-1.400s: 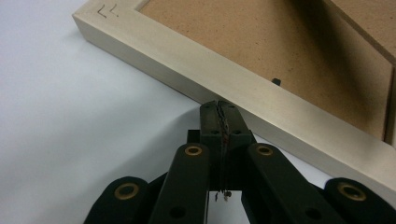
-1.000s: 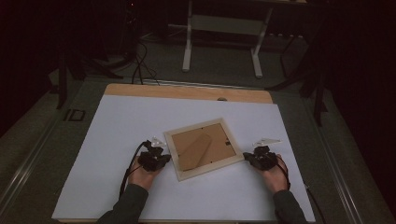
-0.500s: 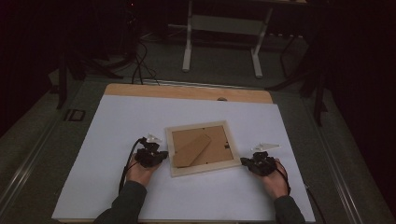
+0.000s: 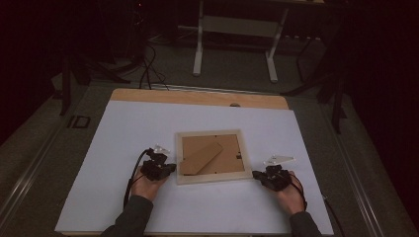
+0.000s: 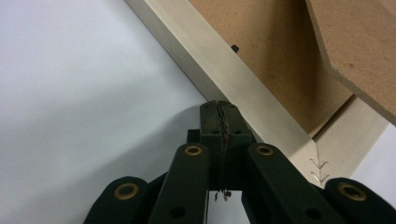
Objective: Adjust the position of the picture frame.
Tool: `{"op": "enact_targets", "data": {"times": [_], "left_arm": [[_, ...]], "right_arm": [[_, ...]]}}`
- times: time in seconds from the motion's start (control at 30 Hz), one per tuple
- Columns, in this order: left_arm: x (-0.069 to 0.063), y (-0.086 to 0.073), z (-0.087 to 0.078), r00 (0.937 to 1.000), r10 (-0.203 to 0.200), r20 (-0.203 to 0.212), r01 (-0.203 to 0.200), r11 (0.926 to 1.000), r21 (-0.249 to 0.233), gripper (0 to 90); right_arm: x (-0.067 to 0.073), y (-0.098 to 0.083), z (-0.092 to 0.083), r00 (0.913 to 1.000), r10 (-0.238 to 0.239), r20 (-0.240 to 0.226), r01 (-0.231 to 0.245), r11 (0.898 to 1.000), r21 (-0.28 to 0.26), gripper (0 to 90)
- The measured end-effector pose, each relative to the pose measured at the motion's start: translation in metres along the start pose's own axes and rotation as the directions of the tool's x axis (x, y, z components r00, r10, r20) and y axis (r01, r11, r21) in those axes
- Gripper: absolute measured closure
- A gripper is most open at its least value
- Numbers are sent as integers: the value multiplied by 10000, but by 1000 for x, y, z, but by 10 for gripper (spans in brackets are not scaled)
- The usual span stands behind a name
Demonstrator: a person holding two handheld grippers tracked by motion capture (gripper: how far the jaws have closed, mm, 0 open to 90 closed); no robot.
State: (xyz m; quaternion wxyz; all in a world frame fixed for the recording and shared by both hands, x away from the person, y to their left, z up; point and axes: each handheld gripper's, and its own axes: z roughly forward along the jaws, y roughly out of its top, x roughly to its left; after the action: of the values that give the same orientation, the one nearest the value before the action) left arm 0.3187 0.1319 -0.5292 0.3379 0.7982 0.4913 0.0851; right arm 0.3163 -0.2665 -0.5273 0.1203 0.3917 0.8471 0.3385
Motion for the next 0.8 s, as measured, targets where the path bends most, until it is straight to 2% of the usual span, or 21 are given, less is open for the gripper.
{"op": "enact_targets", "data": {"times": [0.17,0.3,0.53,0.8], "left_arm": [[2,1,1,10000,8,71,-8,10000,-10,900],[4,4,4,9999,-125,-29,124,9999,-98,900],[8,11,7,9998,-85,-184,83,9999,-95,900],[9,11,8,9996,-189,-211,185,9996,-193,900]], "right_arm": [[1,-1,0,9999,117,0,-117,9999,-11,900],[2,-1,0,9999,89,-67,-89,10000,-16,900],[3,1,2,9999,161,-27,-161,9999,-55,900],[2,4,6,9991,413,85,-412,9991,-132,900]]}}
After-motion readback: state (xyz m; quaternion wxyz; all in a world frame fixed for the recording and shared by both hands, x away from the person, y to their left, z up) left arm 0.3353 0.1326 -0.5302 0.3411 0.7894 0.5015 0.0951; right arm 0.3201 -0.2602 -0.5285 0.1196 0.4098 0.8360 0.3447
